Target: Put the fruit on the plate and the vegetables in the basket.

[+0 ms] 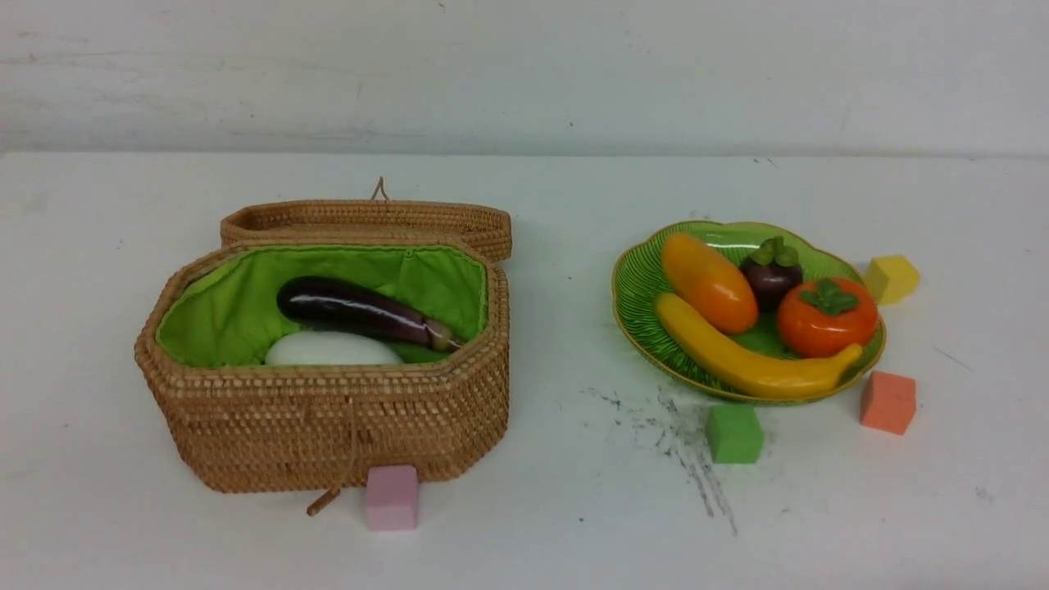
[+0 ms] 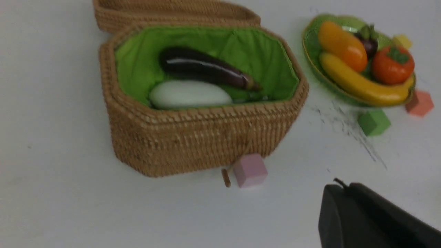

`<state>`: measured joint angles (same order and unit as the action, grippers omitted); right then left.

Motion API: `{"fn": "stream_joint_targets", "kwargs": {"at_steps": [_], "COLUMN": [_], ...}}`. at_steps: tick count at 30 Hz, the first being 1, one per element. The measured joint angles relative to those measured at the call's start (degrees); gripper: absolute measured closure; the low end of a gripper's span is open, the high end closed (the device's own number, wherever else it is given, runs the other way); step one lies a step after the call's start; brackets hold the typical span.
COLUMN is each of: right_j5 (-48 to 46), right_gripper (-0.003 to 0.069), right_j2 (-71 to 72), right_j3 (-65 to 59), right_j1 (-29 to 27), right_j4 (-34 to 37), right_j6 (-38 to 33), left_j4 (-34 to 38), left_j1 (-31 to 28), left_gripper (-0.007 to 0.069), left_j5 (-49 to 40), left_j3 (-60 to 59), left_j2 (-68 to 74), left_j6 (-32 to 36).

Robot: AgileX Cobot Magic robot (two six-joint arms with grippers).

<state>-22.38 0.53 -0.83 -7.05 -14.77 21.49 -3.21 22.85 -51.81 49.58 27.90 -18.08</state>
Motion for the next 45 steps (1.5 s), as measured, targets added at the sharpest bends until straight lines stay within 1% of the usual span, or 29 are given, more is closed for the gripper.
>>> {"fn": "stream_joint_targets", "kwargs": {"at_steps": [3,4,5,6,7,8,10,13,16,20,24,28,35,45], "right_j5": [0.00,0.00,0.00,0.00,0.00,0.00,0.00,-0.07,-0.06,-0.06,-0.06,-0.06,-0.06,-0.06], "right_gripper": [0.0421,0.0421,0.0421,0.0421,0.0421,0.0421,0.0421,0.0421,0.0421,0.0421,0.0421,0.0421,0.0421,0.0421], "right_j2": [0.00,0.00,0.00,0.00,0.00,0.00,0.00,0.10,0.10,0.10,0.10,0.10,0.10,0.10], "right_j3": [0.00,0.00,0.00,0.00,0.00,0.00,0.00,0.00,0.00,0.00,0.00,0.00,0.00,0.00], "right_j1": [0.00,0.00,0.00,0.00,0.00,0.00,0.00,0.00,0.00,0.00,0.00,0.00,0.00,0.00], "right_j4": [0.00,0.00,0.00,0.00,0.00,0.00,0.00,0.00,0.00,0.00,0.00,0.00,0.00,0.00], "right_j6": [0.00,0.00,0.00,0.00,0.00,0.00,0.00,0.00,0.00,0.00,0.00,0.00,0.00,0.00], "left_j4": [-0.60,-0.60,-0.60,-0.60,-0.60,-0.49,0.09,2.00,3.54,3.81,4.15,4.17,4.21,4.28], "left_j1": [-8.09,-9.30,-11.76,-12.08,-14.37,-15.69,-17.79,-21.38,-23.33,-23.56,-23.56,-23.40,-20.56,-20.47], "left_gripper": [0.0633,0.0633,0.0631,0.0631,0.0630,0.0629,0.0629,0.0627,0.0624,0.0622,0.0619,0.0617,0.0617,0.0610], "left_j5": [6.93,8.80,11.67,12.16,15.86,17.75,20.32,22.74,23.93,26.71,29.31,29.66,29.66,29.66], "left_j3": [-10.48,-13.24,-17.46,-18.18,-23.81,-27.91,-32.21,-40.29,-45.02,-50.68,-51.15,-51.15,-51.20,-51.20], "left_j2": [-10.43,-12.27,-16.53,-16.53,-21.24,-24.60,-27.60,-28.54,-28.54,-28.54,-28.54,-28.54,-28.54,-28.54], "left_j6": [1.78,2.14,2.81,2.81,2.98,2.72,1.84,0.41,0.16,0.16,0.16,0.16,0.16,0.16]}}
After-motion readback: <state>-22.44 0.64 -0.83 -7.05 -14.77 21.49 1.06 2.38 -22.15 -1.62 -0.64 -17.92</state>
